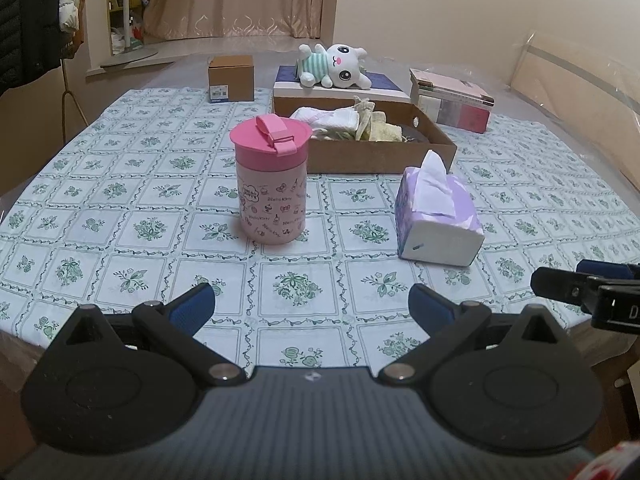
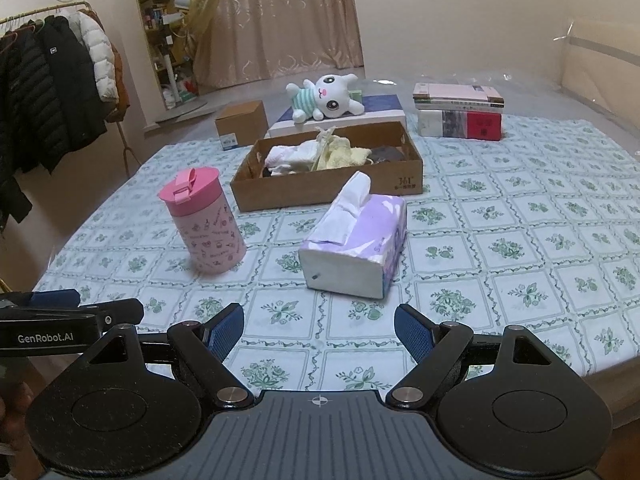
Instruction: Organize soft objects
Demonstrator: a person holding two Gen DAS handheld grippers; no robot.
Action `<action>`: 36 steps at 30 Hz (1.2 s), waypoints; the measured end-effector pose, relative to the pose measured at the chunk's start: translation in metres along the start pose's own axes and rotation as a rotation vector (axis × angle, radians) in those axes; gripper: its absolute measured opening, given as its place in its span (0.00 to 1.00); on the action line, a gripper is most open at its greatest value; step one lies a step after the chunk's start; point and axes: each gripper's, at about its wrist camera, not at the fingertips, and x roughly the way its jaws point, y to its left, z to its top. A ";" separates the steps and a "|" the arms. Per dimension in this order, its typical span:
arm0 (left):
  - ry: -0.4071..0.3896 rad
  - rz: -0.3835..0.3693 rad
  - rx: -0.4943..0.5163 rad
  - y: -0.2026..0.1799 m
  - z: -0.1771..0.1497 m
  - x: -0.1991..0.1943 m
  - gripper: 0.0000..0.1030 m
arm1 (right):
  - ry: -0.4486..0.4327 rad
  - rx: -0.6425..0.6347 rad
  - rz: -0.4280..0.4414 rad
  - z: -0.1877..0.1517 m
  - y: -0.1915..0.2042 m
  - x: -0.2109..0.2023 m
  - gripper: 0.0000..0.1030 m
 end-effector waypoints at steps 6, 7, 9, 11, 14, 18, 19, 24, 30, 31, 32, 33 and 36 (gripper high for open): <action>-0.002 -0.002 0.002 -0.001 -0.001 0.000 0.99 | 0.000 0.000 0.001 0.000 0.001 0.000 0.80; -0.002 -0.002 0.003 -0.001 -0.001 0.000 0.99 | 0.000 -0.002 0.002 0.000 0.001 0.000 0.80; -0.001 -0.002 0.003 -0.001 0.000 0.000 0.99 | -0.001 -0.003 0.002 0.001 0.003 0.000 0.80; -0.002 -0.003 0.004 -0.001 0.000 0.000 0.99 | -0.004 -0.003 0.003 0.002 0.004 -0.001 0.80; -0.002 -0.003 0.004 -0.001 0.000 0.000 0.99 | -0.004 -0.004 0.004 0.003 0.004 0.000 0.80; -0.001 -0.003 0.004 -0.001 0.000 0.000 0.99 | -0.004 -0.004 0.004 0.003 0.004 0.000 0.80; -0.001 -0.003 0.003 -0.001 0.001 0.000 0.99 | -0.004 -0.004 0.003 0.003 0.004 0.000 0.80; -0.002 -0.003 0.004 -0.001 0.001 0.000 0.99 | -0.004 -0.004 0.004 0.003 0.004 0.000 0.80; -0.002 -0.004 0.003 -0.001 0.001 0.000 0.99 | -0.004 -0.004 0.004 0.003 0.004 0.000 0.80; -0.002 -0.004 0.003 -0.001 0.001 0.000 0.99 | -0.004 -0.005 0.004 0.003 0.004 0.000 0.80; -0.002 -0.003 0.003 -0.001 0.001 0.000 0.99 | -0.004 -0.005 0.004 0.004 0.004 0.000 0.80; -0.002 -0.004 0.003 -0.001 0.001 0.000 0.99 | -0.005 -0.004 0.004 0.004 0.004 0.000 0.80; -0.002 -0.004 0.004 -0.001 0.001 0.000 0.99 | -0.007 -0.006 0.003 0.004 0.004 0.000 0.80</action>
